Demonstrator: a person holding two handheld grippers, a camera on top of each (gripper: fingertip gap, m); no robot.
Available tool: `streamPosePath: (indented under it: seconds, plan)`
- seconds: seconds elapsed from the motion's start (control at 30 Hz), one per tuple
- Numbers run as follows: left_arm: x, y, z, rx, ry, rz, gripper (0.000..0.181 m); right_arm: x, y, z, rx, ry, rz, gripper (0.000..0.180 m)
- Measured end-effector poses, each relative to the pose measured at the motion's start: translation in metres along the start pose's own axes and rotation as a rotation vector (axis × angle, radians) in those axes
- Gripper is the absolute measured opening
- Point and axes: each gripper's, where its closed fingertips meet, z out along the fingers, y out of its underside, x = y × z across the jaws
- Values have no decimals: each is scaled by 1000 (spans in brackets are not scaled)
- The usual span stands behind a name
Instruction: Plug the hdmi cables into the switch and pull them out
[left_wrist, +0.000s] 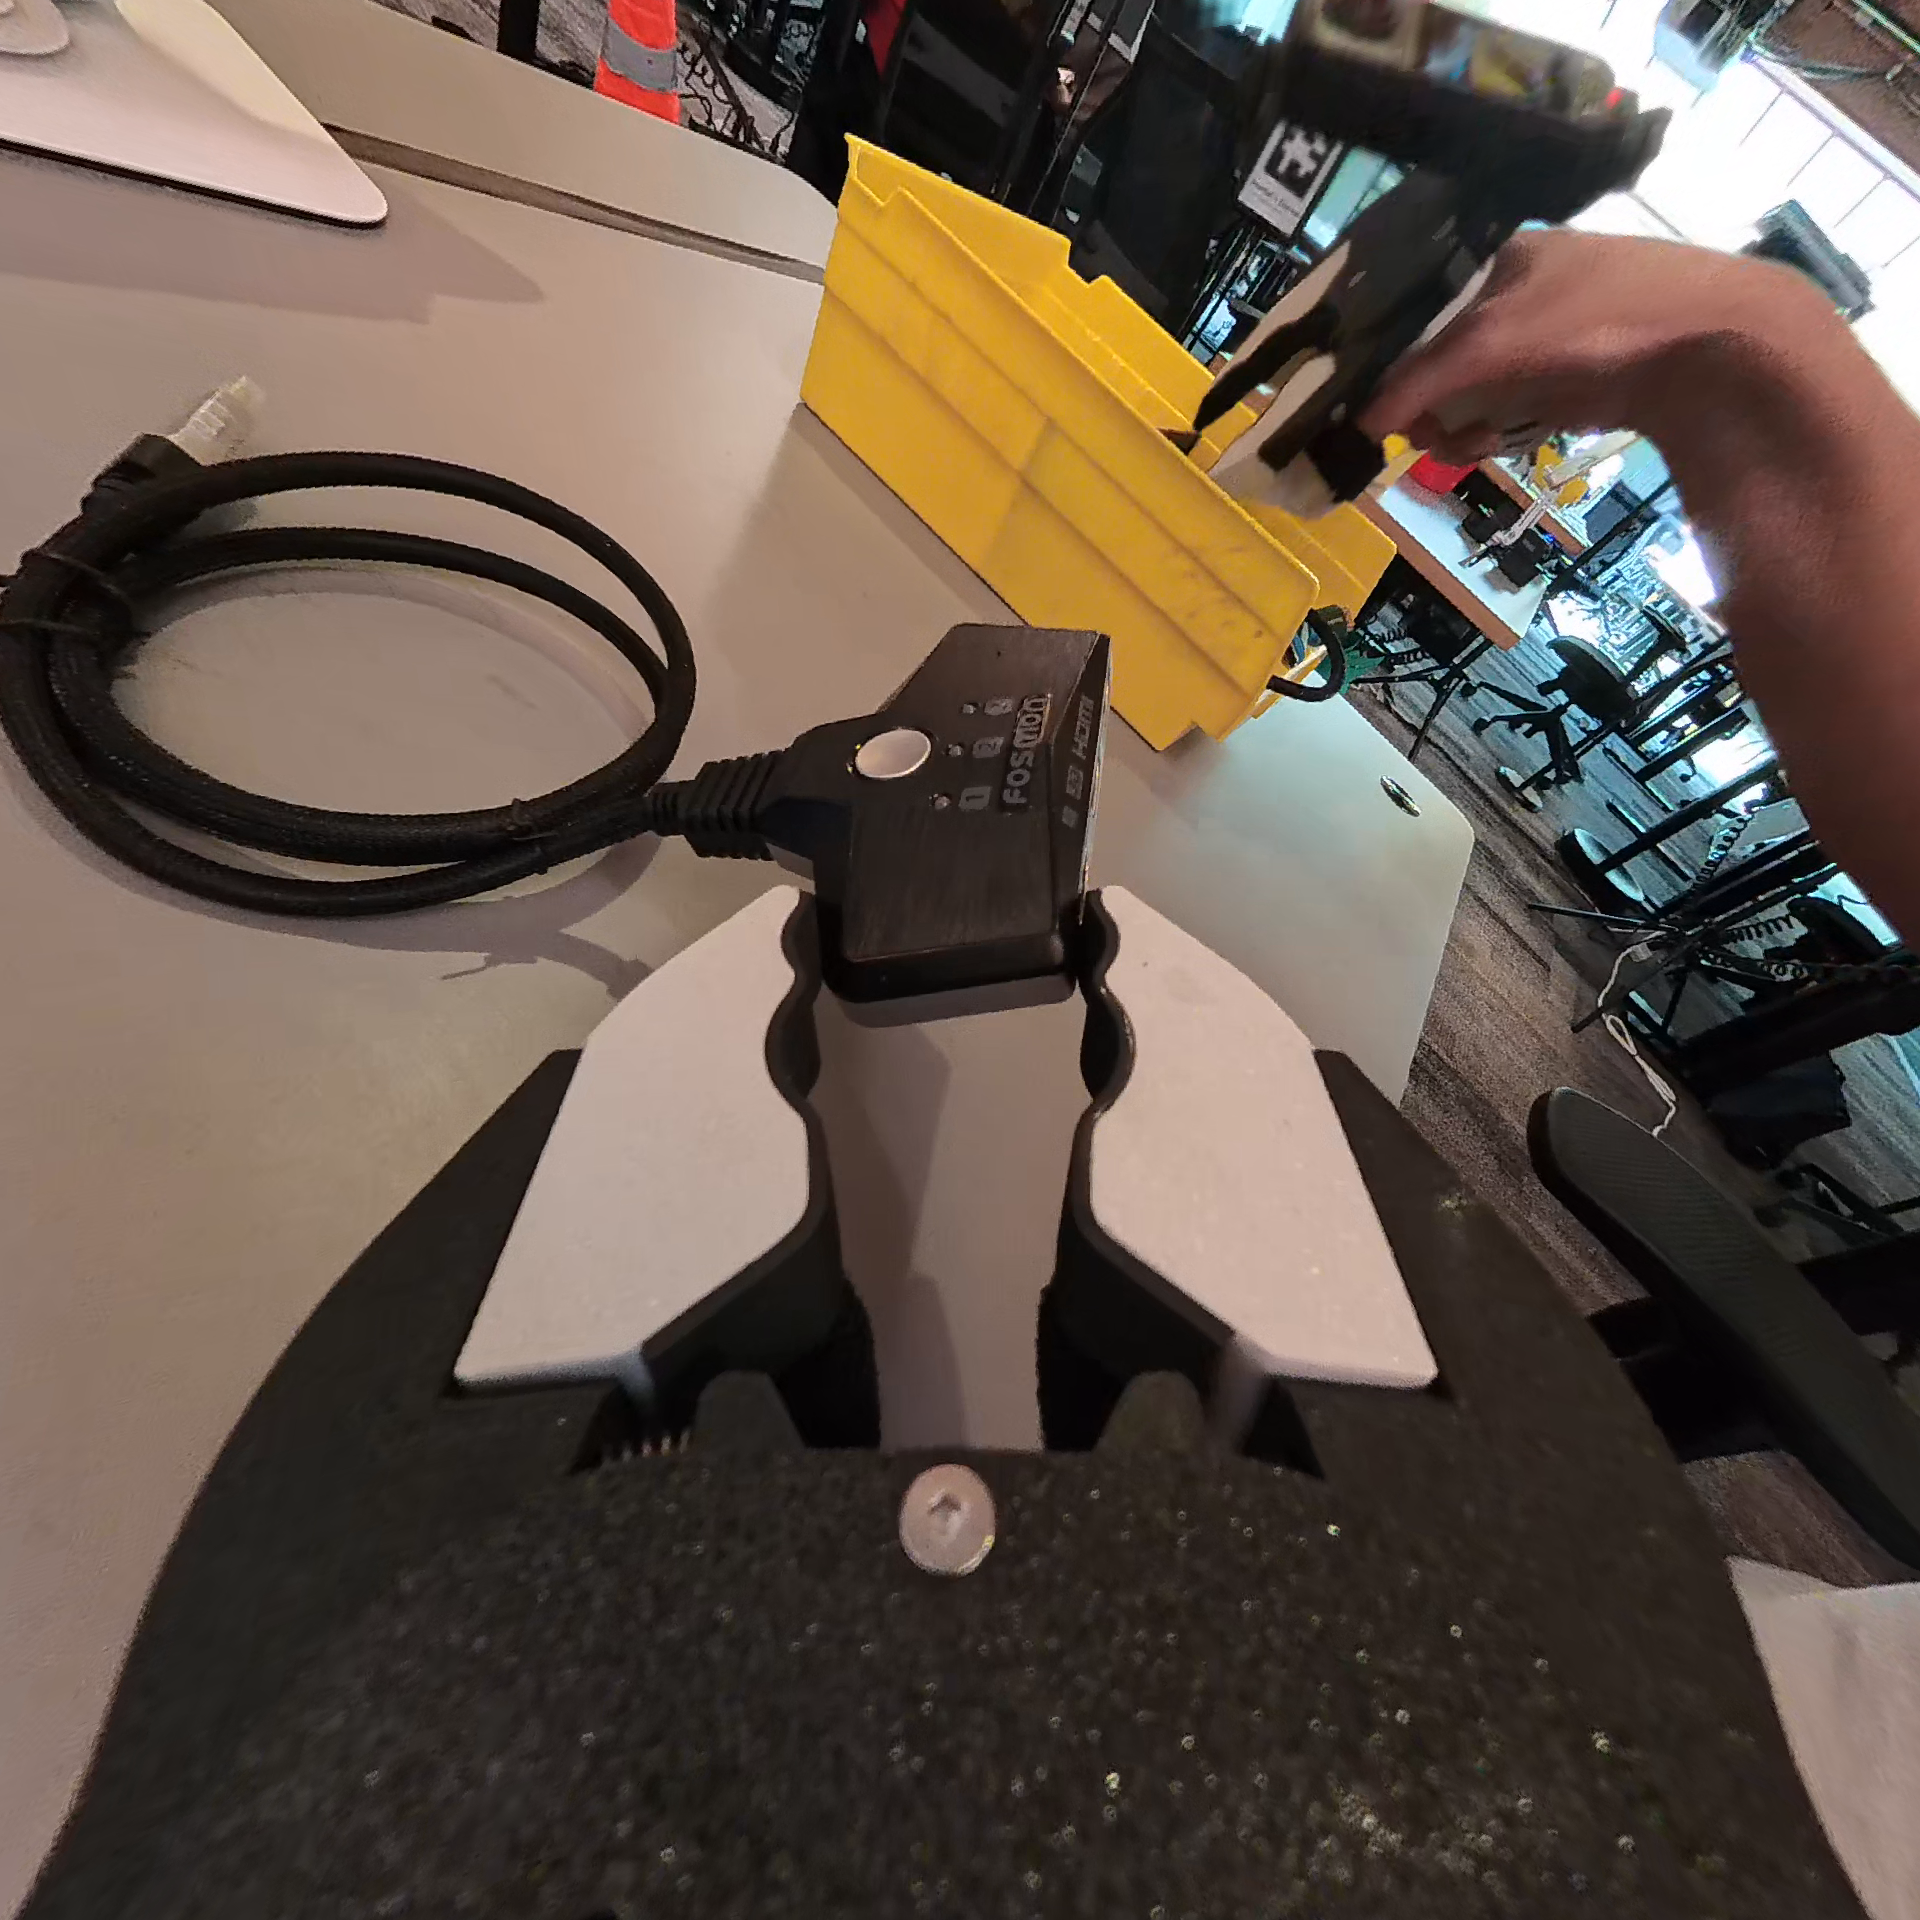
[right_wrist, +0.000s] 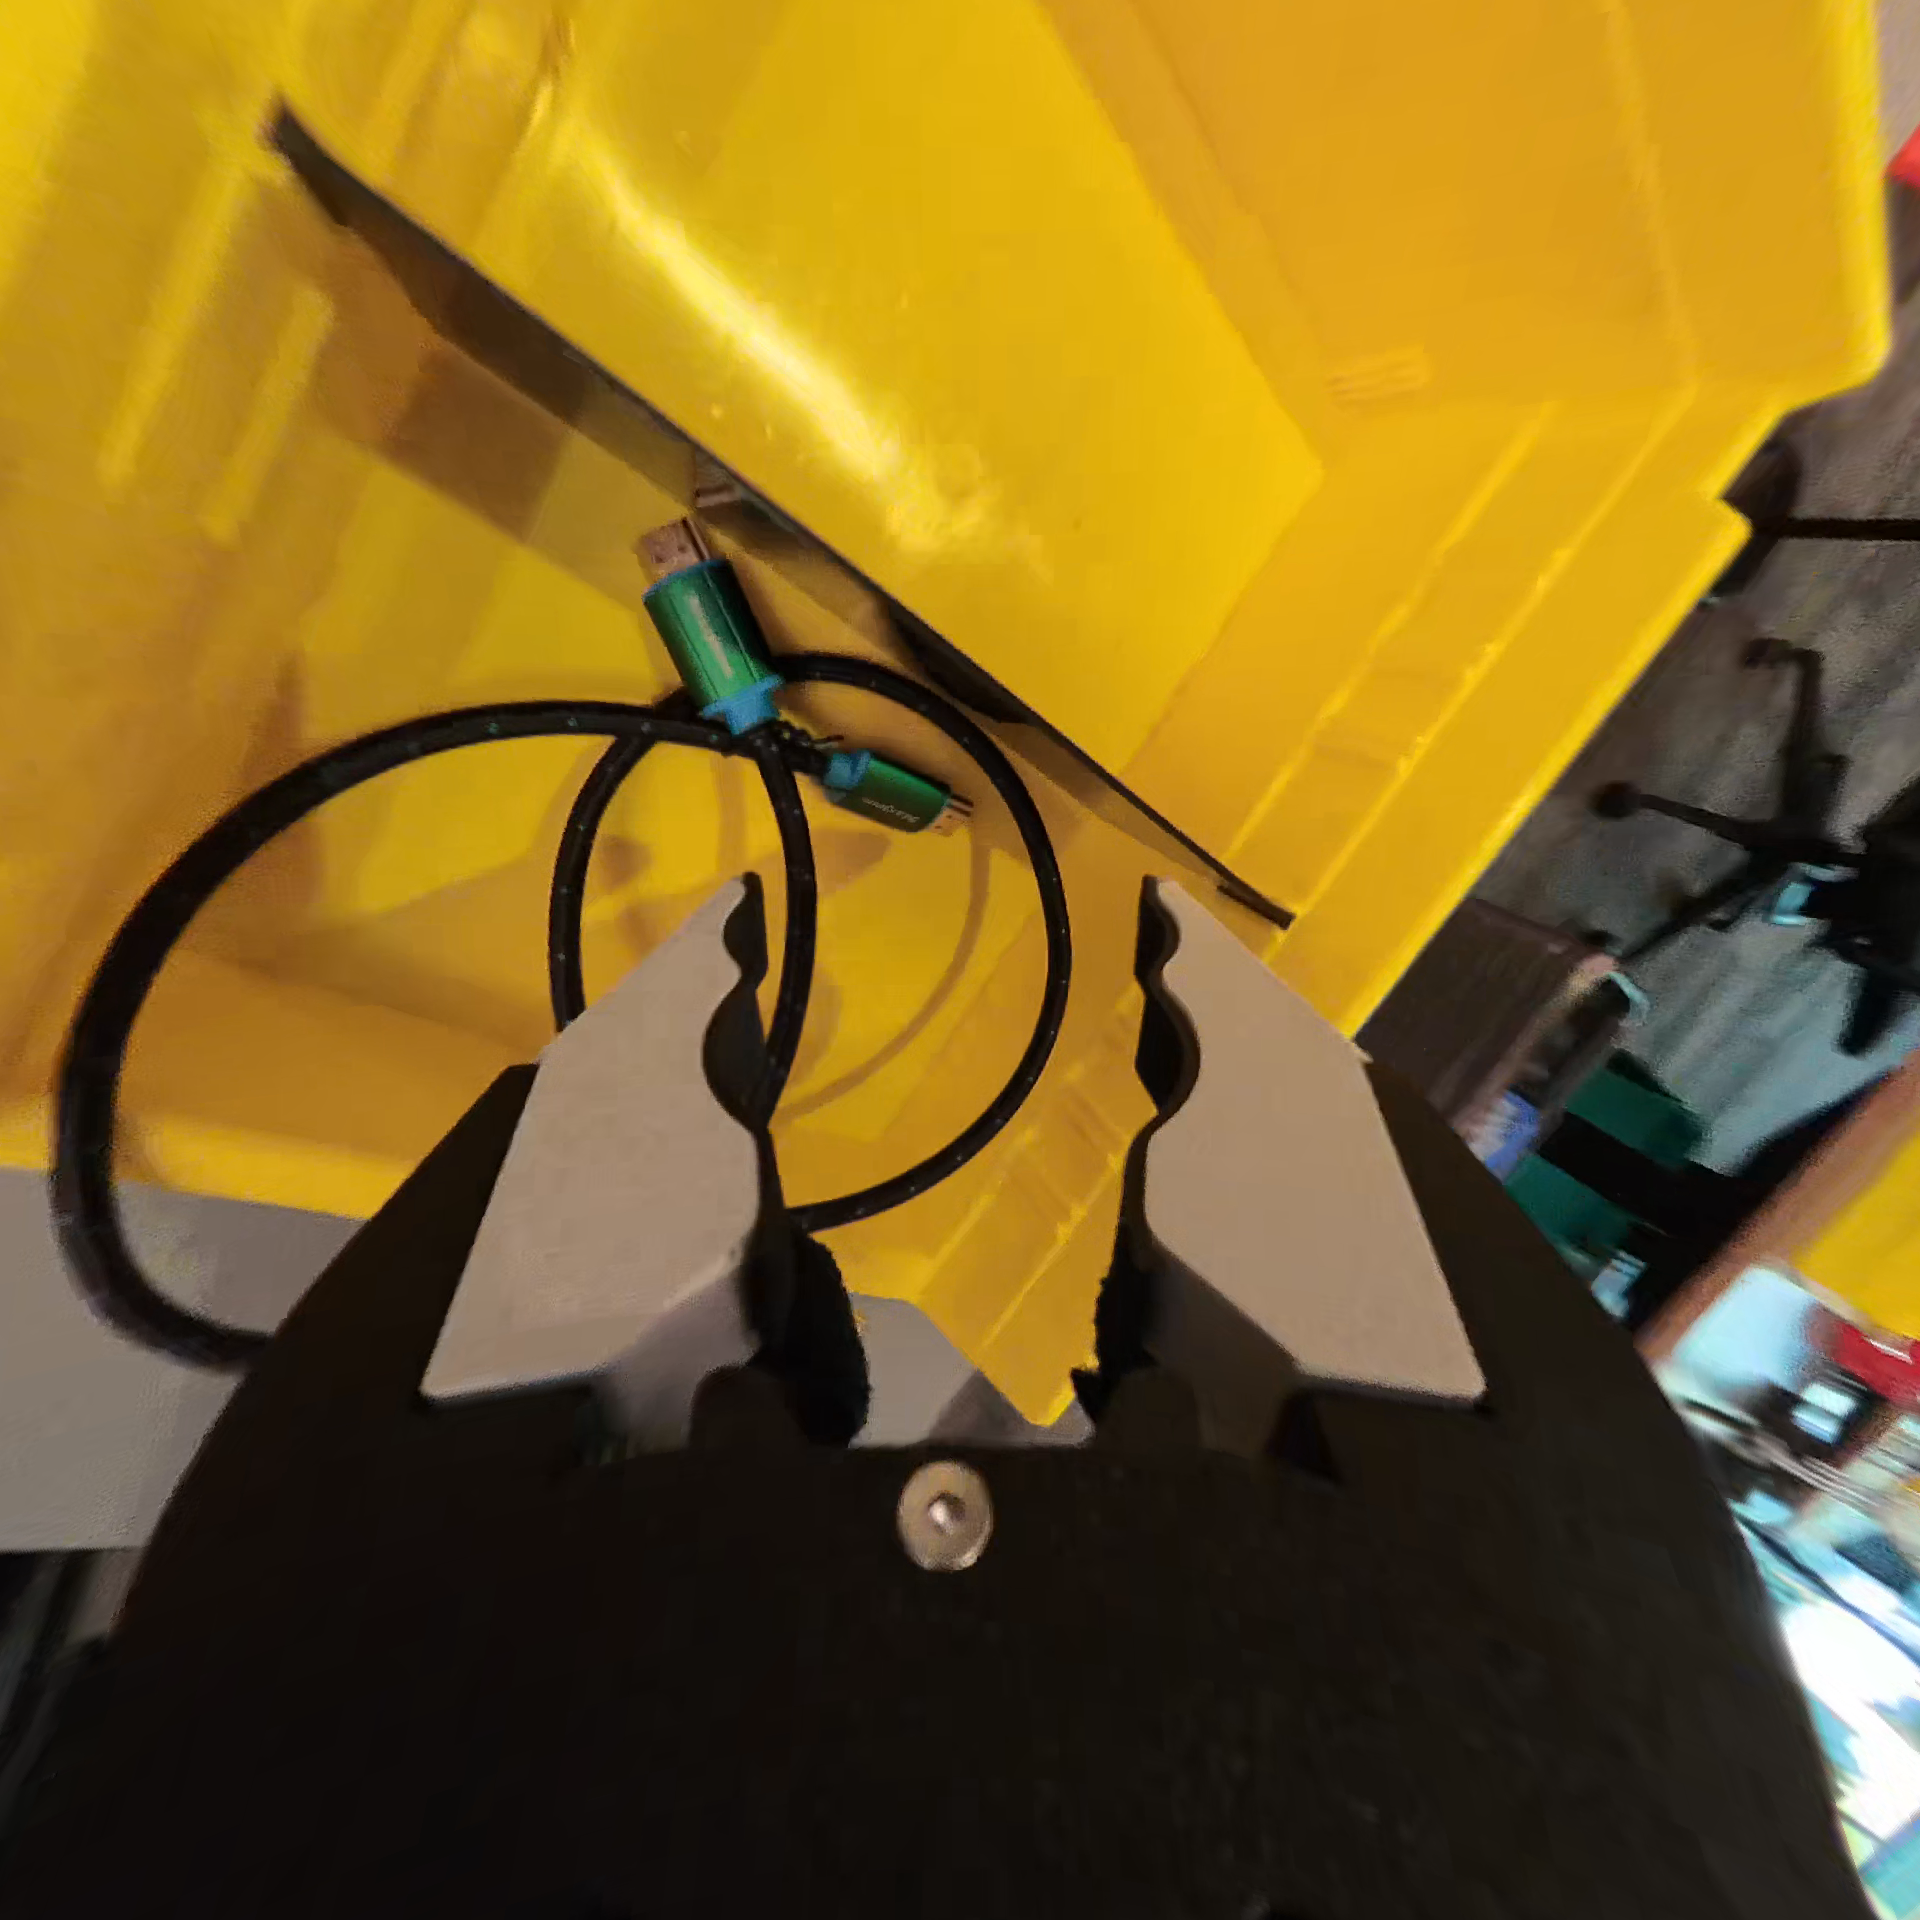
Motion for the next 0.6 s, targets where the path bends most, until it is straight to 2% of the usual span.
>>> streamPosePath:
  seconds: [0.03,0.13,0.2,0.27,0.3,0.43,0.5,0.6]
  plan:
    - [0,0,-1,1,1,1,47,3,-3,-9,55,-36,52,71]
    - [1,0,-2,-2,8,20,47,-8,-30,-62,323,-217,236,69]
    - [3,-1,-3,-1,30,50,47,-59,-64,-127,643,-518,290,67]
    - [9,-5,-7,5,71,99,47,-133,-76,-179,825,-817,212,66]
    - [12,-8,-11,11,94,128,47,-168,-76,-190,859,-894,138,67]
    - [32,-24,-28,75,222,162,47,-267,-94,-191,1018,-890,-57,78]
    - [37,-26,-32,86,250,173,47,-294,-108,-194,1090,-918,-73,79]
    - [40,-25,-32,90,259,181,47,-319,-120,-204,1114,-1065,-65,76]
